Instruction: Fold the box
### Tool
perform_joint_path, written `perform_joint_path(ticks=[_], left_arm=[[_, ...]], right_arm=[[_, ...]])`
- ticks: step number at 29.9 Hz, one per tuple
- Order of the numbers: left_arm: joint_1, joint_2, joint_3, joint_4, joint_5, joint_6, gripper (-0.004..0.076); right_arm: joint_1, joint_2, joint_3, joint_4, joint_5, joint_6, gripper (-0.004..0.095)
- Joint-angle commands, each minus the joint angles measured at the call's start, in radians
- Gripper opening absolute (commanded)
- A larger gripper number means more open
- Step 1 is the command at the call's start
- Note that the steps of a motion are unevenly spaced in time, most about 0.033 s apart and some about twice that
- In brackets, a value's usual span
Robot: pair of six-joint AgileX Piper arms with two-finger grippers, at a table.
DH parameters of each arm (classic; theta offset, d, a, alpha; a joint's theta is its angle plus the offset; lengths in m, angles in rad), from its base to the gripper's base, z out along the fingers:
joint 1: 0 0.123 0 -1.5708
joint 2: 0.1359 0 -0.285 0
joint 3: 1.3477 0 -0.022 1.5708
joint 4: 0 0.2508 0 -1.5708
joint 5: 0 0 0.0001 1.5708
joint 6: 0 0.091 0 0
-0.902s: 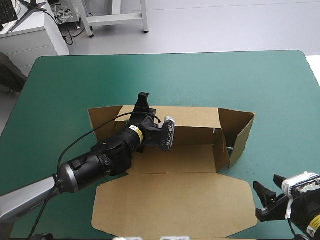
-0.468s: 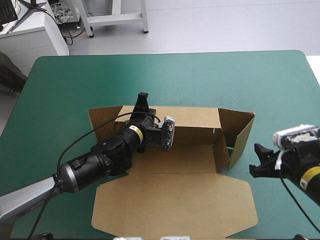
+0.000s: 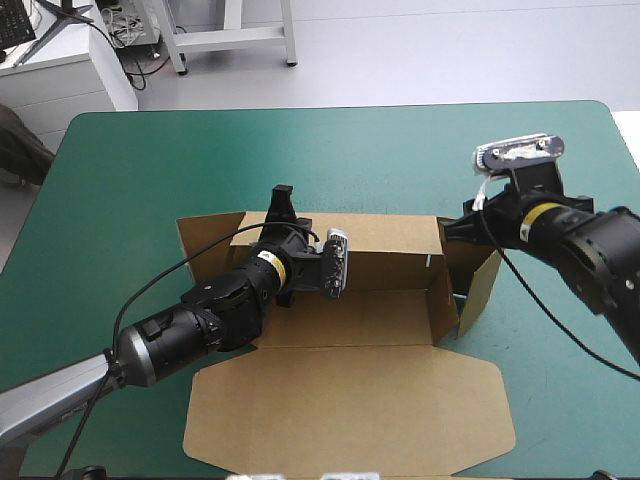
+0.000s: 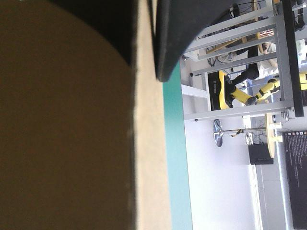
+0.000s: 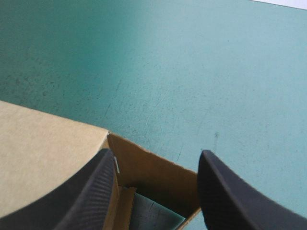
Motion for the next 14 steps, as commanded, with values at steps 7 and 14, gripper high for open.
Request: perform_joint_path(ticks=[7,14], left_arm=[[-0.007,-0.023,-0.009,-0.041,0.035,-0.062,-0.001],[-0.007,-0.023,0.043,-0.027,0.03,-0.085,-0.001]], right_arm=[[-0.245,0.201,-0.153,0.406,-0.015,-0.351,0.0484],[-0.28,0.287,-0.153,0.472,-0.006,-0.459,0.044]])
